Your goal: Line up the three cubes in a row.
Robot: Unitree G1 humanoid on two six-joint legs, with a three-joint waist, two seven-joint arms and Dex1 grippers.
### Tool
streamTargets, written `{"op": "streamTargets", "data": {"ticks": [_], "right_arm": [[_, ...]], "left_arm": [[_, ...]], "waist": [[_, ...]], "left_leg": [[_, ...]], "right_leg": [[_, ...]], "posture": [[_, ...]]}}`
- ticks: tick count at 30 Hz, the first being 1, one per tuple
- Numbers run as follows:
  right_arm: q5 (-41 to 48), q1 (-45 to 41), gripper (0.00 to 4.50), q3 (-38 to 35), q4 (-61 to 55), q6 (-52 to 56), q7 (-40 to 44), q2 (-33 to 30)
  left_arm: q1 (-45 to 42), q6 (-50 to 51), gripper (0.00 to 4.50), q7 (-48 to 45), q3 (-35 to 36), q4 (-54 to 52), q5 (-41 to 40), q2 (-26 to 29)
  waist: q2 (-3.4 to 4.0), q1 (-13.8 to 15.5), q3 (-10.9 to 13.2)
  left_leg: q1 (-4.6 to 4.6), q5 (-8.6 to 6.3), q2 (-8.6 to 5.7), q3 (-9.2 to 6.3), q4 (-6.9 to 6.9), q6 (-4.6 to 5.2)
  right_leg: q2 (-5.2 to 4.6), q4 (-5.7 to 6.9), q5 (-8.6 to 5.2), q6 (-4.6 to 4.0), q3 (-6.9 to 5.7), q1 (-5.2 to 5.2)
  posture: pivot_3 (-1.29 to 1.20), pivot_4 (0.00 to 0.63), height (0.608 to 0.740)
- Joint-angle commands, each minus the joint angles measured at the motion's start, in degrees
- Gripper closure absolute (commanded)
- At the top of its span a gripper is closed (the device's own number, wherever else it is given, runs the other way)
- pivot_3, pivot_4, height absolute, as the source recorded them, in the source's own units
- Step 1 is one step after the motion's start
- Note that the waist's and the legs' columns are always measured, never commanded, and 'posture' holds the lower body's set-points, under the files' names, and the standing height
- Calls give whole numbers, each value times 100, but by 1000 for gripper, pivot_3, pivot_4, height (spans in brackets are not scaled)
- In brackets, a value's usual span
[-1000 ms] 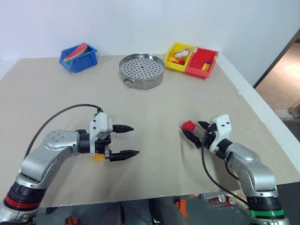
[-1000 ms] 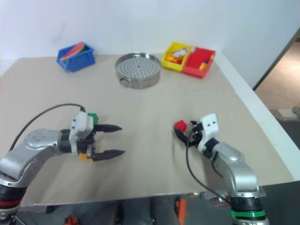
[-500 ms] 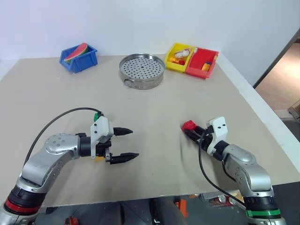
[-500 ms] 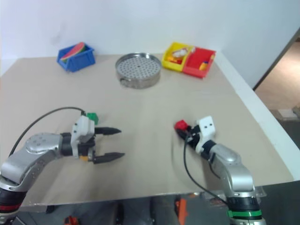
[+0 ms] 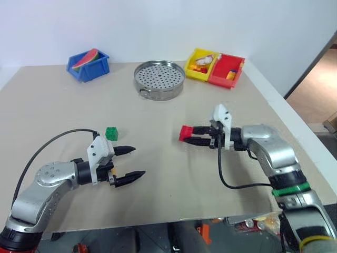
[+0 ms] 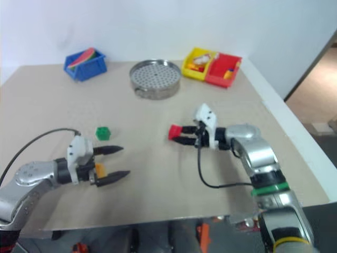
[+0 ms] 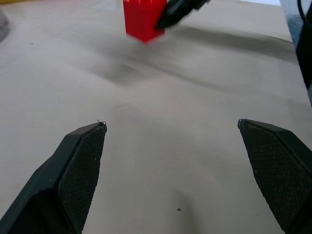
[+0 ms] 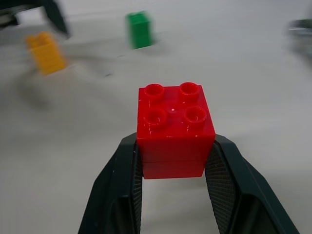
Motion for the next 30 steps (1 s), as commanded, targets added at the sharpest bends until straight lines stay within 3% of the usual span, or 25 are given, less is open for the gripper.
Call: {"op": "streamTargets", "data": {"ticks": [1,7,20,22,25,26,28,30], "right_arm": [[-284,-396,3283,224,780,-613,611,176],[-679,-744,3283,278,1961,-1490,966,492],[-1074,-852,3283,197,2839,-2337,1064,763],[-1077,-897,2202,163,2934,-2342,1098,767],[-1049,-933,1216,107,2935,-2251,1230,741],[-1021,-941,698,77,2894,-2204,1258,735],[-966,-935,121,23,2713,-2110,1301,697],[-897,-901,56,-69,2421,-2060,1273,657]], "left_arm": [[66,-219,0,186,336,-151,84,13],[353,-251,0,381,442,-357,141,-9],[325,-200,0,543,393,-434,165,23],[303,-196,0,562,370,-406,195,15],[295,-155,0,642,402,-365,191,-27],[293,-125,0,674,423,-352,180,-38],[283,-90,0,791,483,-321,198,-64],[182,65,0,1139,652,-276,158,-169]], "waist": [[0,6,0],[0,3,0],[0,-2,0],[0,-2,0],[0,-1,0],[0,-2,0],[0,-1,0],[1,-1,1]], "left_leg": [[-3,-3,0,1,1,4],[-8,-9,-3,9,1,11],[7,-9,0,11,2,11],[8,-9,0,11,3,11],[6,-8,-1,11,4,11],[5,-9,-1,13,4,11],[5,-9,0,13,4,11],[4,-9,0,12,3,11]], "right_leg": [[-1,0,3,6,0,-1],[-9,-3,9,22,6,-4],[-3,5,13,19,8,-1],[-3,5,14,18,9,1],[-4,5,14,17,10,0],[-4,5,15,19,11,-1],[-4,4,15,19,12,0],[-4,4,15,19,11,-1]], "posture": [[0,150,740],[0,150,740],[0,150,740],[0,150,740],[0,150,740],[0,150,740],[0,150,740],[0,150,740]]}}
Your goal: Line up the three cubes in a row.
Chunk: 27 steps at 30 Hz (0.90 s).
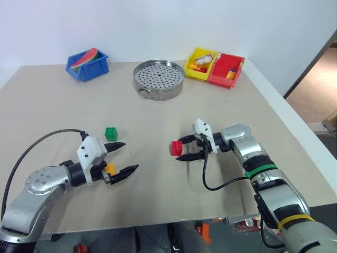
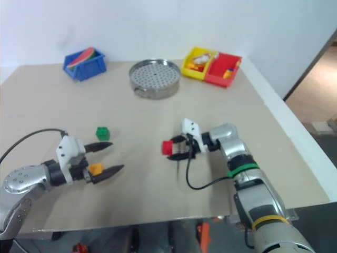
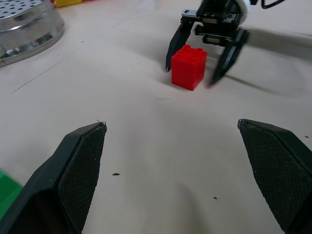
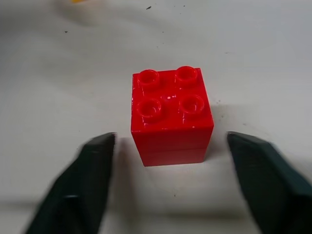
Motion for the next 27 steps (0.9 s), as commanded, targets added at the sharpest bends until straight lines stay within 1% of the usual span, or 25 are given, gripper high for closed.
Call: {"op": "streamTargets", "data": {"ticks": [1,3,7,9,12,15,19,27], "right_arm": [[249,-83,56,-321,-716,189,13,-114],[389,5,56,-439,-1160,439,-67,-164],[700,273,56,-709,-2246,1014,-405,-215],[769,478,56,-734,-2714,1161,-552,-254],[810,704,56,-721,-3138,1311,-647,-329],[784,795,56,-731,-3267,1313,-744,-377],[757,813,56,-734,-3247,1238,-816,-436],[744,743,56,-714,-3141,1112,-850,-478]], "left_arm": [[-231,258,0,593,460,4,-80,-134],[-337,486,0,976,666,16,-85,-205],[-524,852,0,1644,962,344,216,-194],[-702,1159,0,2093,1123,526,223,-329],[-916,1415,0,2572,1045,533,304,-570],[-1108,1691,0,3072,935,454,366,-921],[-1235,1902,0,3363,669,346,510,-1176],[-1457,2201,0,3624,132,200,822,-1385]], "waist": [[0,0,0],[0,0,0],[0,1,0],[0,8,0],[0,14,0],[-3,17,0],[-4,15,-1],[-5,10,0]], "left_leg": [[-1,0,0,-1,0,0],[-1,0,2,-3,1,0],[1,0,3,-8,1,0],[0,0,5,-7,0,0],[-5,0,1,-10,1,0],[-7,0,-6,-7,5,0],[-7,0,-8,-1,10,-1],[-5,0,-4,-5,9,-1]], "right_leg": [[0,0,0,0,-1,-1],[1,1,2,3,-2,-1],[3,3,2,3,-6,1],[4,3,2,3,-7,0],[0,2,2,3,-10,0],[-7,1,5,10,-6,1],[-7,0,10,17,3,2],[0,1,9,14,0,2]], "posture": [[0,150,740],[0,150,740],[0,150,740],[0,150,740],[0,150,740],[0,150,740],[0,150,740],[0,150,740]]}}
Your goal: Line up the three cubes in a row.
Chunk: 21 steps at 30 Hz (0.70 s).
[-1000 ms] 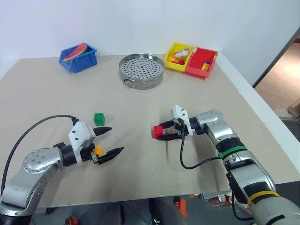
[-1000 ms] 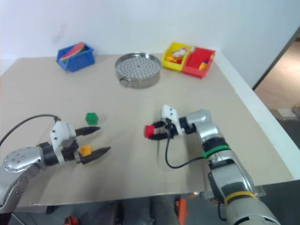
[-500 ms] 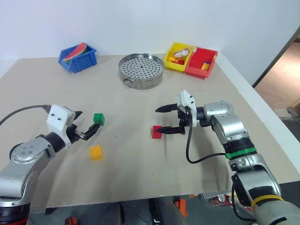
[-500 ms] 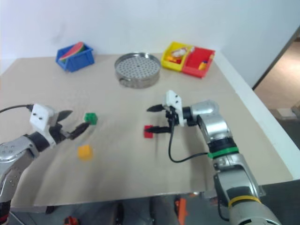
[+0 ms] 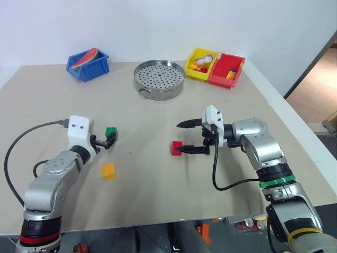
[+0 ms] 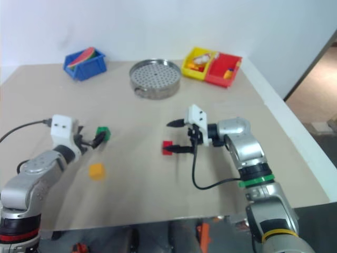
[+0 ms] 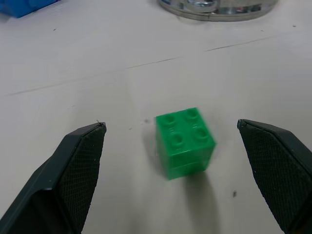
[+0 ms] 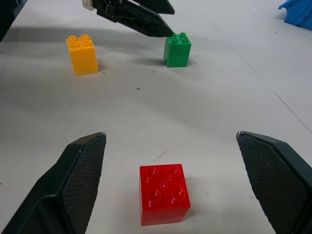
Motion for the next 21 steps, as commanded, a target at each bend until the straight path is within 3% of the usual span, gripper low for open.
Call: {"op": "streamTargets", "data": {"ticks": [1,9,21], "right_arm": [[42,-111,56,-109,-80,-142,-17,-55],[135,-205,56,-175,-23,-139,-70,2],[800,-352,56,-469,-367,673,-367,228]], "left_arm": [[-108,101,0,70,-75,-247,121,-25],[-230,380,0,260,-190,-77,333,-235],[-516,601,0,377,-313,199,500,-524]], "waist": [[0,-2,0],[-1,0,0],[-1,0,0]], "left_leg": [[0,0,0,0,0,0],[-2,0,-4,1,0,0],[-4,0,-3,-1,0,0]], "right_leg": [[0,0,0,0,0,0],[-3,0,0,1,1,0],[-3,-1,0,1,0,0]], "posture": [[0,150,740],[0,150,740],[0,150,740]]}}
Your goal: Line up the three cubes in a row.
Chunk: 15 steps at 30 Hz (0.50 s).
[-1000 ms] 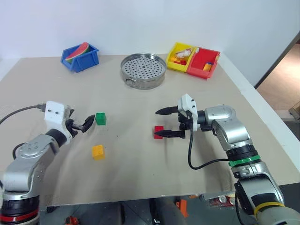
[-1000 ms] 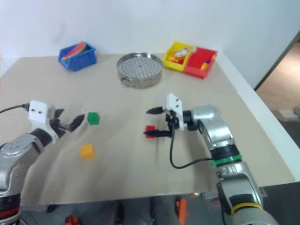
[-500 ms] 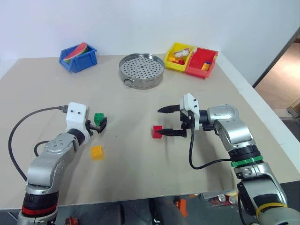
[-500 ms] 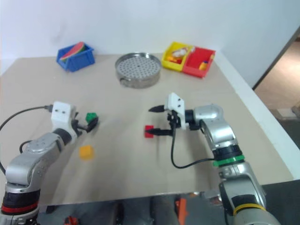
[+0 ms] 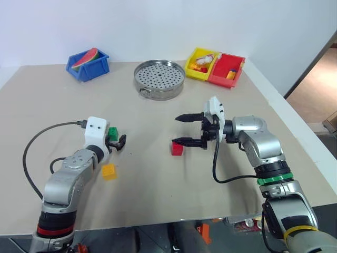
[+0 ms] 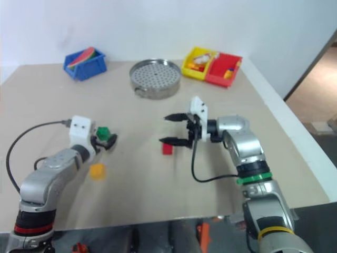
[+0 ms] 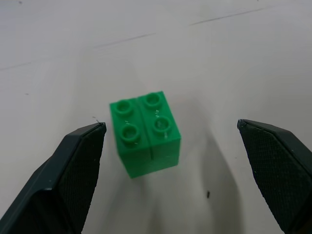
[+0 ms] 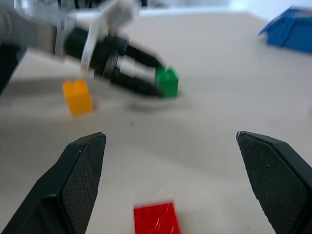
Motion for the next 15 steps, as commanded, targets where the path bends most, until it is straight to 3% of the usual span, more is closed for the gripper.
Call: {"op": "streamTargets", "data": {"ticks": [1,4,10,12,15], "right_arm": [[130,-93,56,-142,-259,14,-70,5],[57,-25,0,-96,-271,-108,-77,-25],[53,39,0,-82,-329,-128,-92,-76],[43,43,0,-81,-320,-143,-91,-85],[35,23,0,-86,-283,-153,-89,-93]], "left_arm": [[-148,48,0,61,150,-43,32,-86],[-241,208,774,104,245,33,0,-150],[-286,382,2901,133,347,93,33,-145],[-285,383,3247,122,351,117,64,-124],[-303,394,3247,127,373,132,86,-114]], "waist": [[0,1,0],[0,0,0],[0,-2,0],[0,-1,0],[0,-1,0]], "left_leg": [[0,0,0,0,0,0],[0,0,-1,1,0,0],[1,0,1,-2,0,0],[0,0,0,-2,0,0],[1,0,-3,1,0,0]], "right_leg": [[0,0,0,0,0,0],[0,0,0,0,1,0],[2,1,0,0,-1,0],[0,1,0,0,-2,0],[-2,0,1,1,2,0]], "posture": [[0,150,740],[0,150,740],[0,150,740],[0,150,740],[0,150,740]]}}
